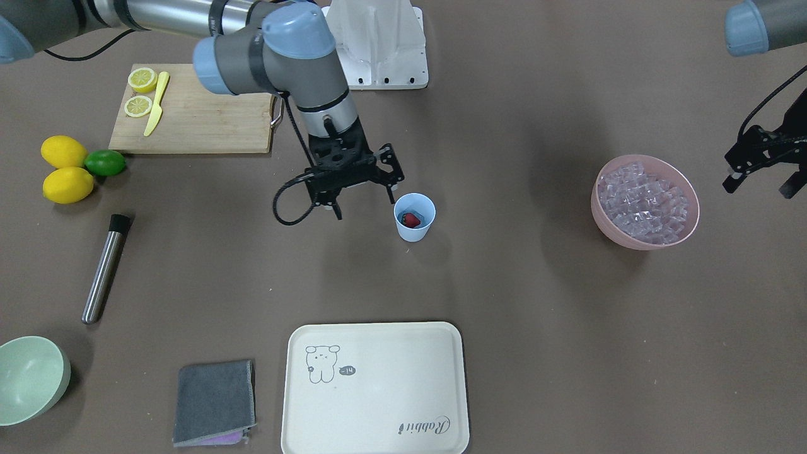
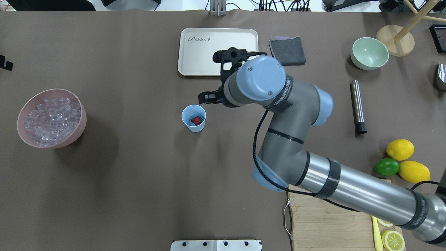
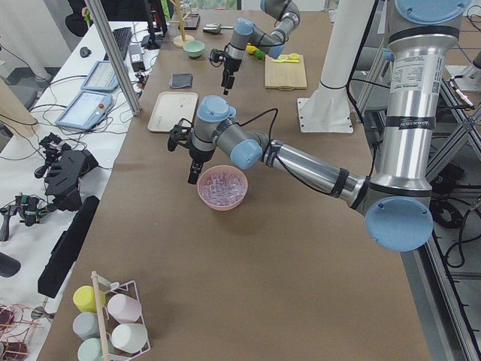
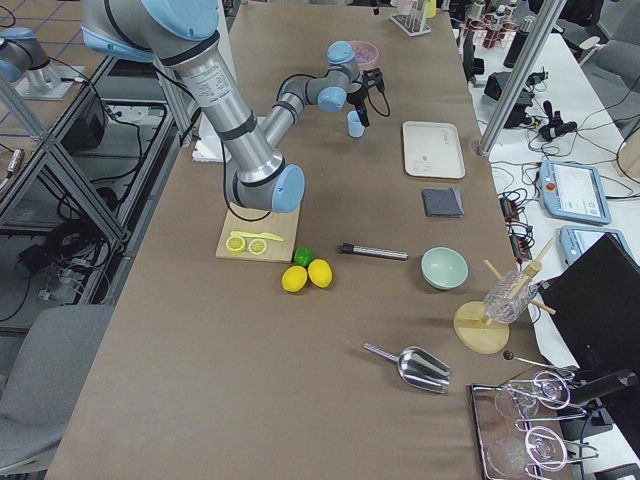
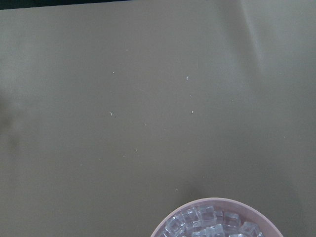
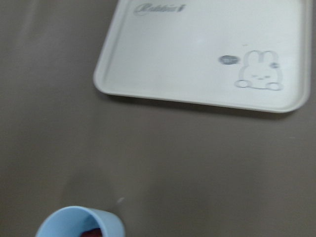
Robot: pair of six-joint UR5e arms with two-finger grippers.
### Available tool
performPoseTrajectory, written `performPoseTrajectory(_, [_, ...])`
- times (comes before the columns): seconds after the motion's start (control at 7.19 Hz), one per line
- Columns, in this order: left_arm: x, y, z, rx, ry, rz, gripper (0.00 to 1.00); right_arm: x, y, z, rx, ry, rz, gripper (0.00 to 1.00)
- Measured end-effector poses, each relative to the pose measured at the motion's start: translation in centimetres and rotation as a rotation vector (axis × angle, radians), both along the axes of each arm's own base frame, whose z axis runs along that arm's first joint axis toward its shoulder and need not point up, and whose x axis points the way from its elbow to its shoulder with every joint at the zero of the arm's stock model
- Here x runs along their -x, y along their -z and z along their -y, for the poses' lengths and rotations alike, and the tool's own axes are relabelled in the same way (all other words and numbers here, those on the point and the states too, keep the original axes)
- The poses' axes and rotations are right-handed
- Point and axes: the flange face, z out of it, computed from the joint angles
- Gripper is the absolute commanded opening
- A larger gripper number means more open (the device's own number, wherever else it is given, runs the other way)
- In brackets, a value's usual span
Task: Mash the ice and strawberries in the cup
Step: 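Move the right gripper back toward the steel muddler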
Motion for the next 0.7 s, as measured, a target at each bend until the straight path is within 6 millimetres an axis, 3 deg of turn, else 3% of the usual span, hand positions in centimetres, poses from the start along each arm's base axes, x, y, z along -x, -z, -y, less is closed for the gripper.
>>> performPoseTrajectory(0.28, [0.1,0.0,-0.1,-0.015,0.002,0.001,0.98,-9.6,-4.1,4.5,0.193,-0.043,-0.078,0.99])
performPoseTrajectory(0.42, [0.1,0.1,-0.1,-0.026,0.003,0.0,0.98,-14.2,-7.4,6.6,0.285,-0.077,-0.101,0.99])
performPoseTrajectory(0.7, [-0.1,0.6,0.2,-0.044,0.003,-0.001,0.98,-21.0,-16.5,8.7,0.377,-0.133,-0.146,0.99])
